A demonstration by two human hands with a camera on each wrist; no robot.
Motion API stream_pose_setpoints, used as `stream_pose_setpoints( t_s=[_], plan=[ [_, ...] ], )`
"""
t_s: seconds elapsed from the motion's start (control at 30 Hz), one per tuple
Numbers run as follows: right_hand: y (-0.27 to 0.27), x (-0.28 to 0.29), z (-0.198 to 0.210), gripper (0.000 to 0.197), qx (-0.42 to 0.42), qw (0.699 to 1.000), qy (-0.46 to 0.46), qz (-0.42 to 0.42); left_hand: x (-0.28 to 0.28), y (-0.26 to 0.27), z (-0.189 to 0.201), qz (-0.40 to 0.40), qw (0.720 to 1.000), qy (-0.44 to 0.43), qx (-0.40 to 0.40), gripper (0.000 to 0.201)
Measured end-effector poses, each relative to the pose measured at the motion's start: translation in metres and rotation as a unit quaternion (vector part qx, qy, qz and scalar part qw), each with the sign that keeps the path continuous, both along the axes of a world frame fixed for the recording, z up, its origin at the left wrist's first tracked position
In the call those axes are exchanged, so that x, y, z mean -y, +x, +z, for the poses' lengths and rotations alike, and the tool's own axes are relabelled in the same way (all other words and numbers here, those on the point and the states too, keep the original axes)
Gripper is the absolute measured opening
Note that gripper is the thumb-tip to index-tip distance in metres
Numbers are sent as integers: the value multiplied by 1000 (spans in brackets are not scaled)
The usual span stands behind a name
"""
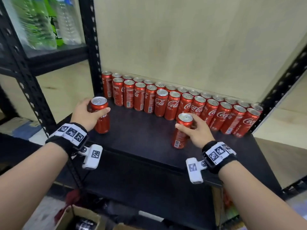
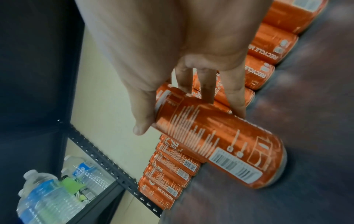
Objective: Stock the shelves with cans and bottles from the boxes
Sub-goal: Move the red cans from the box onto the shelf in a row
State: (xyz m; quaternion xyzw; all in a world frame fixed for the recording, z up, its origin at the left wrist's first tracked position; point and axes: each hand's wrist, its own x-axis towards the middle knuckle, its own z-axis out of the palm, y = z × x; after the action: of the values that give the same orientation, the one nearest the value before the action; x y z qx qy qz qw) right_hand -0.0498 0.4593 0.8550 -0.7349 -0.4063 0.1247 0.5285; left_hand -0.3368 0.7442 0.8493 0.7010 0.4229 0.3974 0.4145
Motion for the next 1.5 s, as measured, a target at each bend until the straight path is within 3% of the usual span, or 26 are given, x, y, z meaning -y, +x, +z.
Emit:
stream_pose_setpoints(
  t_s=[0.23,0.4,0.5,0.63,0.77,1.03,1.3,1.5],
  plan=[
    [16,-12,-9,58,-22,1000,-4,11,-10,23,9,26,999,18,-7,38],
    [20,-12,-9,57,-1,999,-33,-8,-26,36,16,5,999,45,-25,43],
    [21,-15,-7,55,9,999,-31,-13,-41,44,18,29,997,57,-34,44],
    [29,-31,-3,68,-1,999,-50,-20,-64,57,25,73,995,49,-36,51],
    [30,-47,1,62,19,997,-58,-55,-89,73,24,93,995,31,-12,50],
    [38,-67,-2,62,20,994,-69,-88,-127,104,21,92,995,13,23,54],
    [33,-70,1,63,30,992,-66,-101,-144,115,24,79,996,27,-12,57],
    [33,-71,0,65,29,992,-67,-100,-139,121,20,77,992,6,-102,99]
  ],
)
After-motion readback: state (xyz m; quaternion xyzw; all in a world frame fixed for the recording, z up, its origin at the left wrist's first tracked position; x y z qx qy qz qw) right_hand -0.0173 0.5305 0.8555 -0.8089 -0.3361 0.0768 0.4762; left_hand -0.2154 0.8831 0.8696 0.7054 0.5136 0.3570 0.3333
